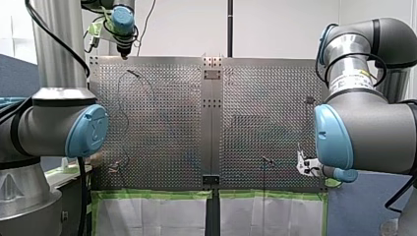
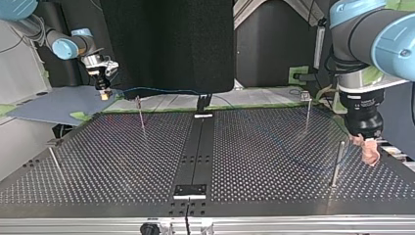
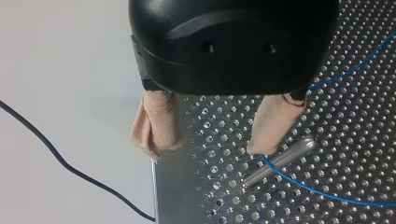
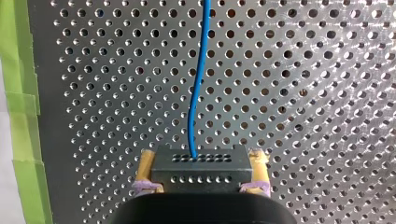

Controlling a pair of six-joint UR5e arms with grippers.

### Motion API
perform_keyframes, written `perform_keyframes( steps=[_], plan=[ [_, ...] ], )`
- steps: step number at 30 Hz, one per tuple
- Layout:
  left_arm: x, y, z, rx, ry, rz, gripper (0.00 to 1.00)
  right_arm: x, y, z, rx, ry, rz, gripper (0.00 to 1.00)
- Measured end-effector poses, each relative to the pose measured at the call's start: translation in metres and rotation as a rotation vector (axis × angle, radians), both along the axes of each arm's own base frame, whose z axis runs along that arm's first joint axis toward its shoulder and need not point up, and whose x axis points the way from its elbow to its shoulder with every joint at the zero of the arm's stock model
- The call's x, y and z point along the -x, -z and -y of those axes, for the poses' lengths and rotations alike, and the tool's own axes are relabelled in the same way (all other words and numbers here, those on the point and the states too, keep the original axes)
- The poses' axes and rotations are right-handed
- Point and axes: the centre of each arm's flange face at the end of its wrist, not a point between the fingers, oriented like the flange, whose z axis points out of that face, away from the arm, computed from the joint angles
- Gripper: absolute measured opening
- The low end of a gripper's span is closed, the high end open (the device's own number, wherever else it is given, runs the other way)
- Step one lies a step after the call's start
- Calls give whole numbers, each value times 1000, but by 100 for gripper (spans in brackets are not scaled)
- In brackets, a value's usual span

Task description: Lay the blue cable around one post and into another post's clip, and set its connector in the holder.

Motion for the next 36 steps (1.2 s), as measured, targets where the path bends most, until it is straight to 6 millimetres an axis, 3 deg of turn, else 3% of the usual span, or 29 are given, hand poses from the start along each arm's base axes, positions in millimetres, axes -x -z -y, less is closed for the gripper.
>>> perform_keyframes(
  steps=[16, 30, 36],
  plan=[
    [2, -2, 3, 1, 15, 5, 100, 0, 0, 0, 0, 0, 0, 0],
    [29, -12, 34, 24, 177, 60, 100, 0, 0, 0, 3, 0, -1, 0],
    [28, 12, 53, 71, 222, 56, 100, 0, 0, 0, 4, -1, -5, 0]
  ],
)
